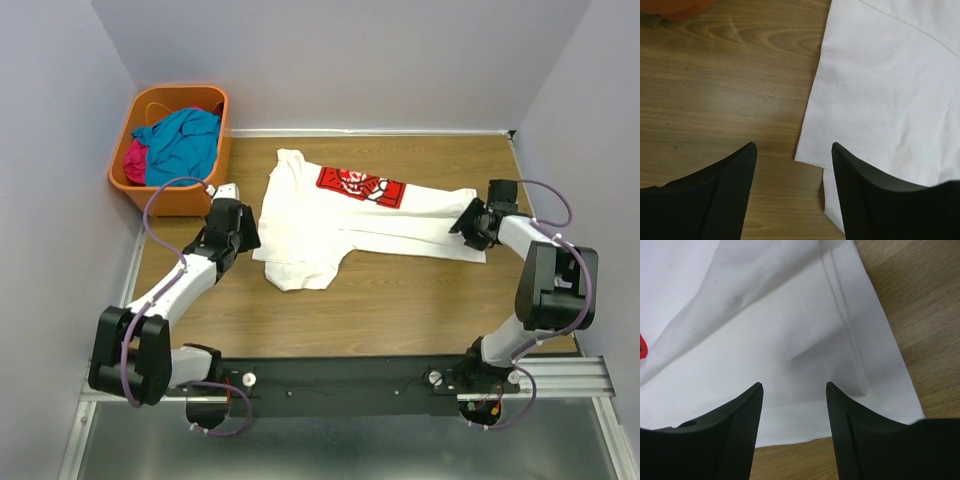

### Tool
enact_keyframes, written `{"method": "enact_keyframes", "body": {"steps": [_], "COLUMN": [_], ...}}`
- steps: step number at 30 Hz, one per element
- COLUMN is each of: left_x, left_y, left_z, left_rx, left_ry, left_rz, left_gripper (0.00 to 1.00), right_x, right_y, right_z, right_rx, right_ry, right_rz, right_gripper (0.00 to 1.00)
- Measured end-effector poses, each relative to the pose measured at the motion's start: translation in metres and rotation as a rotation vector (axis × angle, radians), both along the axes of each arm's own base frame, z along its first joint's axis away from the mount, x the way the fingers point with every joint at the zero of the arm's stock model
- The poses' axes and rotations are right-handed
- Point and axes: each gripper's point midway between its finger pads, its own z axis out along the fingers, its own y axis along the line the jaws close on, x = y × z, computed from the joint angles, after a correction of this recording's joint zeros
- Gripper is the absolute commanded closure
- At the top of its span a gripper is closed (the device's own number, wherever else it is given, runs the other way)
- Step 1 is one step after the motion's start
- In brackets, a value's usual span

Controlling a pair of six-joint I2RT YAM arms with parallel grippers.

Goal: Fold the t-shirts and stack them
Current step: Flatten the tshirt out

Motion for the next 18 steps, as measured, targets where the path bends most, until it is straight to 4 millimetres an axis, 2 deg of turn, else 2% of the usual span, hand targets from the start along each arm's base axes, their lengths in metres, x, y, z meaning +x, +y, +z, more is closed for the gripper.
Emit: {"method": "enact_keyframes", "body": {"steps": [2, 8, 18], "left_x": [-0.001, -0.003, 0.004], "left_y": [-0.003, -0.010, -0.022], "left_z": [-0.010, -0.036, -0.059], "left_rx": [-0.002, 0.001, 0.034], "left_ry": [0.033, 0.150, 0.268], "left_rz": [-0.012, -0.044, -0.093], "left_gripper": [0.35, 0.35, 0.34], "right_x": [0.001, 0.001, -0.022], "right_y": [0.001, 0.009, 0.030], "right_z": [0.006, 0.044, 0.055], "right_rx": [0.000, 0.007, 0.043], "right_ry": [-0.015, -0.121, -0.143], "right_rz": [0.009, 0.058, 0.127], "right_gripper": [0.32, 0.26, 0.25]}}
